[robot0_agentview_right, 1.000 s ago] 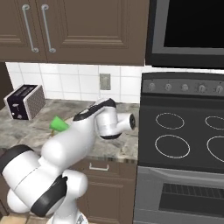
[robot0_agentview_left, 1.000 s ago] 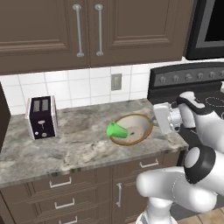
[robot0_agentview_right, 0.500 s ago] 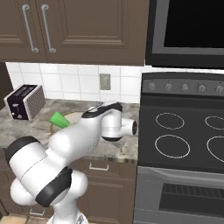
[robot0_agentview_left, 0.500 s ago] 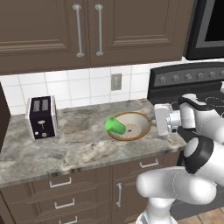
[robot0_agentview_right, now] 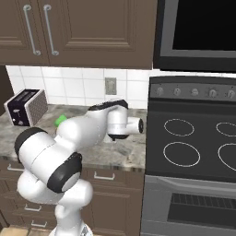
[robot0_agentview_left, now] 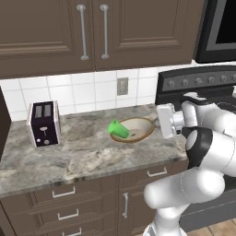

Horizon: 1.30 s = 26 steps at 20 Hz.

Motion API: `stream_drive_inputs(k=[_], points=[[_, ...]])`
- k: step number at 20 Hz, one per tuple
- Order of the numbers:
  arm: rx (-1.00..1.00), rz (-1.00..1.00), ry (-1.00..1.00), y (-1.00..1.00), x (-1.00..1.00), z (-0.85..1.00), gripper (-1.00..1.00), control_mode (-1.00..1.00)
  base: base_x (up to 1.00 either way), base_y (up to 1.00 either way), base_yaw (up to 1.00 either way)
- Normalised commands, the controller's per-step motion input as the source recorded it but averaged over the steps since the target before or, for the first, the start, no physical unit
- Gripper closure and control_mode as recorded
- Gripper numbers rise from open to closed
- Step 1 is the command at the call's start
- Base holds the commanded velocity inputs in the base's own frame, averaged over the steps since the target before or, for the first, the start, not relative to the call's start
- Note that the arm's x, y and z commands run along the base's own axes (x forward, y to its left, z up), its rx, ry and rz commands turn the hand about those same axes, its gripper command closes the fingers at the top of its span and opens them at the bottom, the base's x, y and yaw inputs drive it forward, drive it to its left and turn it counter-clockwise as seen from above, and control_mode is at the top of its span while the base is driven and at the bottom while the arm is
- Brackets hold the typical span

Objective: Place the cup inside the bowl on the dining table and move the bowl to any counter.

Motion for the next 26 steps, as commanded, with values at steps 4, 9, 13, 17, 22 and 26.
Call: stream_drive_inputs(k=[4,9,13,17,22,26], points=[[0.00,0.00,0.00,0.00,0.12,0.00,1.00,-1.00,0.00,0.00,0.00],[0.00,0.00,0.00,0.00,0.08,-0.02,1.00,-1.00,0.00,0.00,0.00],[0.00,0.00,-0.04,0.01,0.00,-0.14,1.00,-1.00,0.00,0.00,0.00],[0.00,0.00,-0.08,0.00,0.00,-0.17,1.00,-1.00,0.00,0.00,0.00],[-0.01,0.00,-0.10,0.00,0.00,-0.07,1.00,-1.00,0.00,0.00,0.00],[-0.01,0.00,-0.10,0.00,0.00,0.00,1.00,-1.00,0.00,0.00,0.00]])
